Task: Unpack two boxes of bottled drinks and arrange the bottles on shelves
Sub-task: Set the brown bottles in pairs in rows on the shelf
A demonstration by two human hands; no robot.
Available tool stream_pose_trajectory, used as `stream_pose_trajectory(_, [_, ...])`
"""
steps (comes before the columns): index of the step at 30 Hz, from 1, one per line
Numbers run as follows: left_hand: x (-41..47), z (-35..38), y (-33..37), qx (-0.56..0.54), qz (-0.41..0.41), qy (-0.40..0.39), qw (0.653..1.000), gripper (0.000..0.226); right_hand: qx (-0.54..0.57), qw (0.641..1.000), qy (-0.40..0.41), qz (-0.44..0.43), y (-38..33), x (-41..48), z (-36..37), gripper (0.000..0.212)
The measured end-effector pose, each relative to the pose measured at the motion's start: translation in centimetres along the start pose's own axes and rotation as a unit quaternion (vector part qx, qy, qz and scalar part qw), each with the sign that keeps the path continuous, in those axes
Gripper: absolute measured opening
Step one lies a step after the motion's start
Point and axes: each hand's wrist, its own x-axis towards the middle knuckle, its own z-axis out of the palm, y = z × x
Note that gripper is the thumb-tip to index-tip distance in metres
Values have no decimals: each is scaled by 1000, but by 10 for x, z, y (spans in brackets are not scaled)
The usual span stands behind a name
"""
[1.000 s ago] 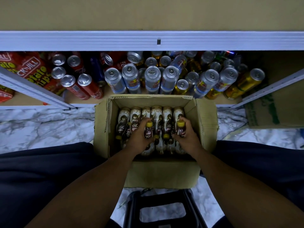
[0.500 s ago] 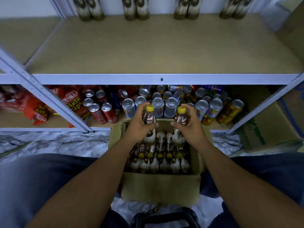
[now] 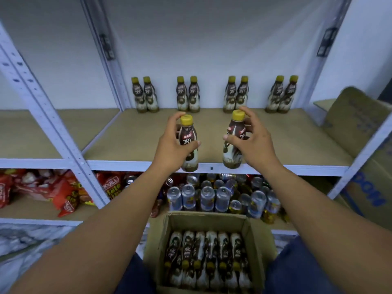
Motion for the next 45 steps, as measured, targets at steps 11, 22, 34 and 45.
stream_pose_trajectory(11, [46,20,-31,23,4,27,999,80,-32,999,15,11,44,40,22,84])
stream_pose_trajectory(22, [76,34,-58,11,23,54,998,88,-8,998,59,4,80,59,48,74])
stream_pose_trajectory(34, [79,51,-78,-76,-7,100,992,96,-8,994,105,32,92,65,63,104])
stream_pose_trajectory(45, [79,54,-84,-43,-1,146,988,104,-95,985,144,16,104,68,71,98])
